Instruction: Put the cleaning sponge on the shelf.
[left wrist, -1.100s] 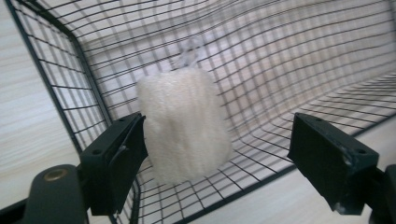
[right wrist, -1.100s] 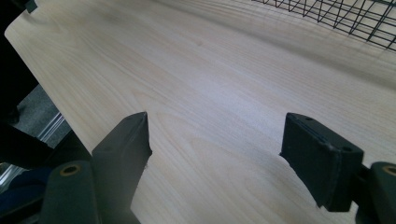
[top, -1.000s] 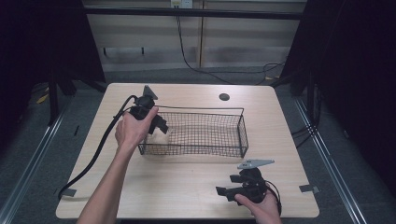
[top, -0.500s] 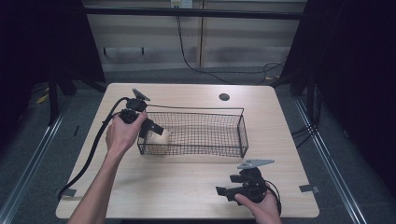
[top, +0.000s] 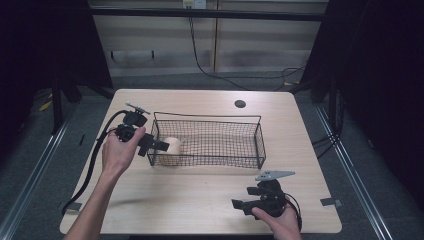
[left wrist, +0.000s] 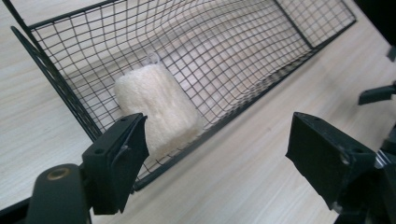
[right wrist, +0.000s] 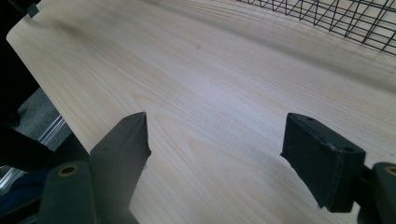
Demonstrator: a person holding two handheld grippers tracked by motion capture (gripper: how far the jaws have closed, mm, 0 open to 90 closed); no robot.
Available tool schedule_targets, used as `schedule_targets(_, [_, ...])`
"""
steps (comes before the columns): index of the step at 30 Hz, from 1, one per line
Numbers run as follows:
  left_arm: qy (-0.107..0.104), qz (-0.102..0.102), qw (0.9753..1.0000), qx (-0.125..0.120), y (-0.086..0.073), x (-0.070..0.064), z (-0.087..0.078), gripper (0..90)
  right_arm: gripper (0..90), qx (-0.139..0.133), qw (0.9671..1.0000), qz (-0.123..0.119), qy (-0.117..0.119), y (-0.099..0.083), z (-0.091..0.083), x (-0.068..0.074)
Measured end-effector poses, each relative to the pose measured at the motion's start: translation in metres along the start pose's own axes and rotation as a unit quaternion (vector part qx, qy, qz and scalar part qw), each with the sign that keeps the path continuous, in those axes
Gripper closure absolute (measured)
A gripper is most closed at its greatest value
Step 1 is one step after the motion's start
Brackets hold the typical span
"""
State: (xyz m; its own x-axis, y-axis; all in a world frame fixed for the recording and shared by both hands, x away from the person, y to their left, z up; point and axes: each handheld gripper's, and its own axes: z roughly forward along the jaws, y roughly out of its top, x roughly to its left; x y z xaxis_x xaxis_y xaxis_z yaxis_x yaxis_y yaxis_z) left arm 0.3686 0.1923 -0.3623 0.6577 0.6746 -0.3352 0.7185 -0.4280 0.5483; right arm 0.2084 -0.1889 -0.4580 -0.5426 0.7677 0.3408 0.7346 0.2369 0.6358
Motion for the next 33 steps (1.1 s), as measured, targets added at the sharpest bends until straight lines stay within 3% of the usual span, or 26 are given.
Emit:
schedule_targets(3, [-0.017,-0.001,0.9997,-0.018,-0.010,-0.002,-0.006,20.8,22.7,0.000,1.0000,0.000,0.000,0.000,0.000,0.000])
schedule_targets(7, [-0.015,0.010,0.9994,-0.030,-0.022,-0.003,-0.012,20.9,22.6,0.001,1.0000,-0.001,0.001,0.000,0.000,0.000])
schedule_targets(10, [-0.027,0.010,0.9982,-0.053,-0.034,-0.004,-0.017,20.9,22.6,-0.002,1.0000,-0.002,0.001,0.000,0.000,0.000])
schedule_targets(13, [-0.018,0.015,0.9982,-0.055,-0.044,-0.004,-0.020,20.9,22.7,0.000,1.0000,-0.001,-0.001,0.000,0.000,0.000])
schedule_targets(16, [-0.027,0.017,0.9973,-0.066,-0.056,-0.005,-0.023,20.9,22.6,0.001,1.0000,-0.001,-0.001,0.000,0.001,0.000])
schedule_targets(23, [-0.018,0.022,0.9978,-0.060,-0.082,-0.008,-0.023,20.8,22.6,0.000,1.0000,-0.001,-0.002,0.000,0.000,-0.001])
schedule_targets(28, [0.005,0.022,0.9964,-0.081,-0.099,-0.013,-0.028,20.8,22.6,-0.001,1.0000,0.002,-0.004,0.000,0.000,0.000])
schedule_targets(31, [0.002,0.020,0.9971,-0.073,-0.113,-0.014,-0.028,20.8,22.6,0.001,1.0000,0.003,-0.005,0.000,0.000,-0.001])
schedule_targets(33, [0.014,0.023,0.9963,-0.082,-0.121,-0.015,-0.029,20.8,22.6,0.001,1.0000,0.002,-0.004,0.000,0.001,-0.001])
